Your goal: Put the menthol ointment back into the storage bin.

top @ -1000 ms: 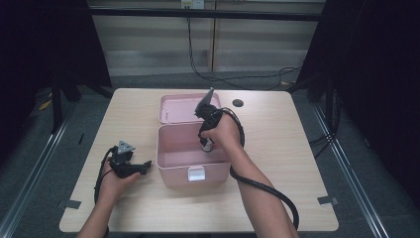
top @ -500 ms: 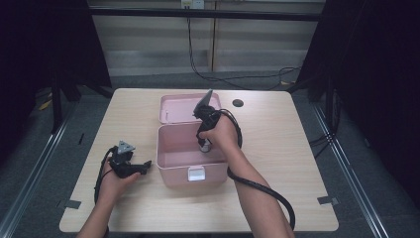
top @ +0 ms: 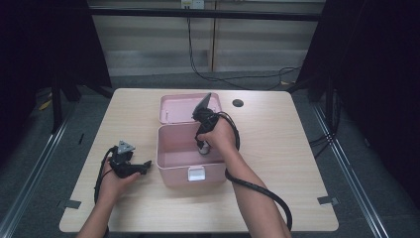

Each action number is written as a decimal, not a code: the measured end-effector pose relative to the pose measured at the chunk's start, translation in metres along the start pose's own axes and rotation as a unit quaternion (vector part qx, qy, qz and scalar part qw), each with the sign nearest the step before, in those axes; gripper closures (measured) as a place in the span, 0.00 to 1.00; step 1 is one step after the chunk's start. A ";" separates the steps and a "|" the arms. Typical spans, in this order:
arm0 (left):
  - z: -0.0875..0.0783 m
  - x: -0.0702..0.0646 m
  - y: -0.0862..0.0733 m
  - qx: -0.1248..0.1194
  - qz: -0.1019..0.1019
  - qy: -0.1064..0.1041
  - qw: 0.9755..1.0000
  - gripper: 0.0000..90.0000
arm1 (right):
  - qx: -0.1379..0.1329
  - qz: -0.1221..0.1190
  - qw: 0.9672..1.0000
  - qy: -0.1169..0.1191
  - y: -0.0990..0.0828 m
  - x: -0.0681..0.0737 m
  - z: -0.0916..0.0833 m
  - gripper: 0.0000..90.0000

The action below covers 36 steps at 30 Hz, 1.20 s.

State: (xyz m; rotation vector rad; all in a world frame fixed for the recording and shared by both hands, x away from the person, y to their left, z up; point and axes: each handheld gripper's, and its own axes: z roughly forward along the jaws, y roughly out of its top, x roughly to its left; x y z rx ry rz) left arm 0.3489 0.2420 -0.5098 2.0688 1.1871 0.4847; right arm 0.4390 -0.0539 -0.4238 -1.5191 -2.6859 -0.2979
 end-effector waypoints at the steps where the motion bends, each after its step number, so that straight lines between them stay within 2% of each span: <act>1: 0.000 0.000 0.000 0.000 0.000 0.000 1.000 0.17 | -0.001 0.000 1.000 -0.001 0.000 0.000 0.001 0.56; 7: 0.000 0.000 0.000 0.000 -0.001 -0.001 1.000 0.17 | 0.003 0.000 1.000 0.004 0.001 0.002 0.005 0.56; 36: 0.000 0.000 0.000 -0.001 0.000 0.001 1.000 0.17 | -0.001 -0.003 1.000 -0.005 0.000 0.002 0.008 0.56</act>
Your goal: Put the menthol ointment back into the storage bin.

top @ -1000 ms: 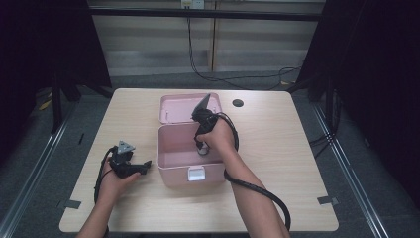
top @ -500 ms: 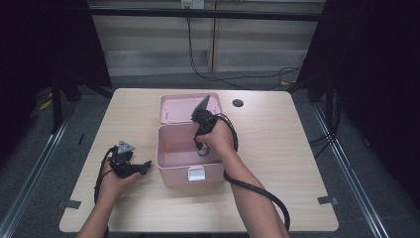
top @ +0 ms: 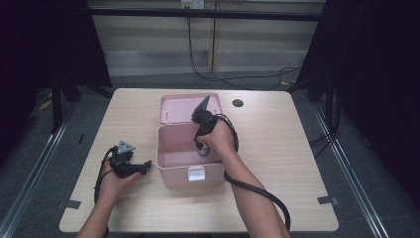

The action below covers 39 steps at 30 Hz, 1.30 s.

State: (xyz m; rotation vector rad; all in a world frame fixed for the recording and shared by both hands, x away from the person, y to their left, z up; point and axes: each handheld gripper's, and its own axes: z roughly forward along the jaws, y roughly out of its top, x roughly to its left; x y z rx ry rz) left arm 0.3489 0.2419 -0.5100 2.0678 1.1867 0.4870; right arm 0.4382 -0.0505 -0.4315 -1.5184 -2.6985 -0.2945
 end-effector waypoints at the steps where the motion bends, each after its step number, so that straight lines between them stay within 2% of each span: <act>1: 0.000 0.000 0.000 0.000 0.000 0.000 1.000 0.17 | -0.001 -0.002 1.000 -0.001 0.000 0.000 0.000 0.56; 12: 0.000 0.000 0.000 0.000 0.000 0.000 1.000 0.17 | -0.005 -0.009 1.000 -0.010 -0.001 0.001 -0.004 0.53; 22: 0.000 0.000 0.000 0.000 0.000 0.000 1.000 0.17 | -0.015 -0.019 1.000 -0.010 -0.007 0.001 -0.017 0.50; 26: 0.000 0.000 0.000 0.000 0.000 0.000 1.000 0.17 | -0.021 -0.027 0.999 -0.007 -0.010 0.003 -0.024 0.48; 29: 0.000 0.000 0.000 0.000 0.000 0.000 1.000 0.17 | -0.015 -0.036 0.999 -0.013 -0.012 0.006 -0.029 0.49; 32: 0.000 0.000 0.000 0.000 0.001 0.000 1.000 0.17 | -0.022 -0.042 0.999 -0.005 -0.014 0.009 -0.034 0.49; 39: 0.000 0.000 0.000 0.000 0.001 0.000 1.000 0.17 | -0.020 -0.055 0.998 -0.010 -0.021 0.013 -0.042 0.49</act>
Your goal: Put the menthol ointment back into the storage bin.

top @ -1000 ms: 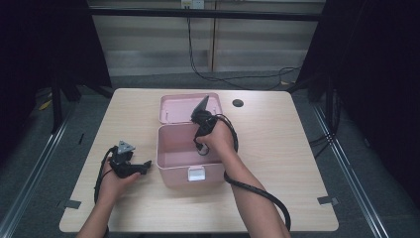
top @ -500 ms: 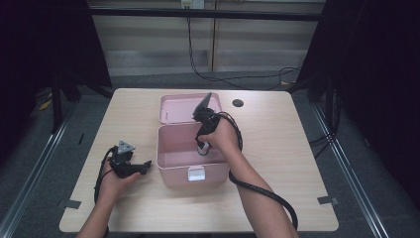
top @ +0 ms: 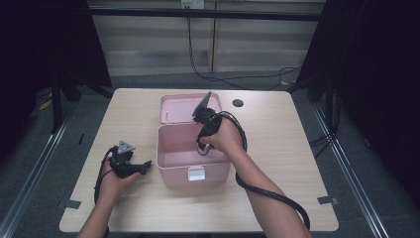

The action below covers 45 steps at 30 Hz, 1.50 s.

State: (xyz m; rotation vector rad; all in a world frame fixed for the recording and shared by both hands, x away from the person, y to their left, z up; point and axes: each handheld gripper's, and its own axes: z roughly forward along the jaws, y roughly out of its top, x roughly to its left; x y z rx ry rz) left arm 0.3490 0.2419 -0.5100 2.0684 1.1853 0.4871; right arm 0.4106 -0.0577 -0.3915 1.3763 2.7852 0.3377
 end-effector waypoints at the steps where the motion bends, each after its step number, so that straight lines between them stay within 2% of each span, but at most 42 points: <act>1: 0.000 0.000 0.000 0.000 0.000 0.000 1.000 0.17 | -0.001 0.001 1.000 0.002 -0.001 0.000 -0.001 0.49; 5: 0.000 0.000 0.000 0.000 0.000 0.000 1.000 0.17 | -0.005 -0.006 1.000 0.001 -0.004 0.000 -0.008 0.51; 10: 0.000 0.000 0.000 0.000 0.000 0.000 1.000 0.17 | -0.011 -0.024 1.000 0.008 -0.009 0.001 -0.014 0.58; 21: 0.000 0.000 0.000 0.000 0.000 0.000 1.000 0.17 | -0.024 -0.058 0.998 0.021 -0.015 0.014 -0.028 0.69; 24: 0.000 0.000 0.000 0.000 0.000 0.000 1.000 0.17 | -0.027 -0.068 0.997 0.028 -0.017 0.016 -0.031 0.70; 27: 0.000 0.000 0.000 0.000 0.001 0.001 1.000 0.17 | -0.034 -0.067 0.996 0.041 -0.019 0.017 -0.036 0.69; 37: 0.000 0.000 0.000 0.000 0.000 0.000 1.000 0.17 | -0.041 -0.089 0.994 0.052 -0.026 0.017 -0.047 0.79; 45: 0.000 0.000 0.000 0.000 0.000 0.000 1.000 0.17 | -0.051 -0.108 0.991 0.060 -0.030 0.024 -0.055 0.82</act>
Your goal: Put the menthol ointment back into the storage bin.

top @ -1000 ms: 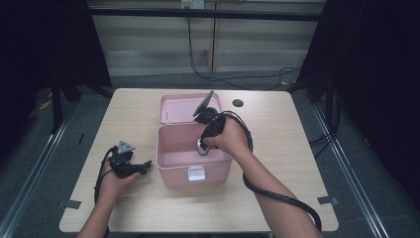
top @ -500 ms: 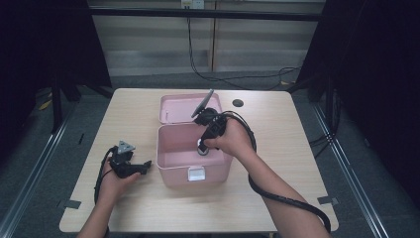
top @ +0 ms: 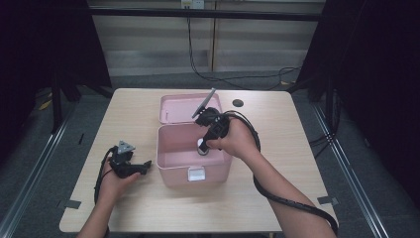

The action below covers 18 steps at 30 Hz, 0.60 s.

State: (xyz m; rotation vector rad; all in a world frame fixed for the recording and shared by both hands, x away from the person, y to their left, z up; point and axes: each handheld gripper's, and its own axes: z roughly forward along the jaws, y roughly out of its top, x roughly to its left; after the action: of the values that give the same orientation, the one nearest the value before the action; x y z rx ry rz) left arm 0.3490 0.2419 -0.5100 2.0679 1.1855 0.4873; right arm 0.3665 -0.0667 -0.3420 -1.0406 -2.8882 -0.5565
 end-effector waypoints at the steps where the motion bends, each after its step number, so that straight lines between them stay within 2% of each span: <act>1: 0.000 0.000 0.000 0.000 0.000 0.000 1.000 0.17 | -0.001 -0.002 1.000 0.001 0.000 0.002 -0.001 0.82; 10: 0.000 0.000 0.000 0.000 0.001 0.001 1.000 0.17 | -0.002 -0.019 1.000 0.001 -0.002 0.010 -0.006 0.88; 18: 0.000 0.000 0.000 0.001 0.000 0.000 1.000 0.17 | -0.013 -0.033 0.999 0.011 -0.004 0.018 -0.014 0.95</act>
State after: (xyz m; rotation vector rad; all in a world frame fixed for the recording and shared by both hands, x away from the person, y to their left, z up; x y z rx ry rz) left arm 0.3489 0.2419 -0.5100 2.0687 1.1860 0.4868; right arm 0.3490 -0.0630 -0.3277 -0.9381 -2.9128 -0.6050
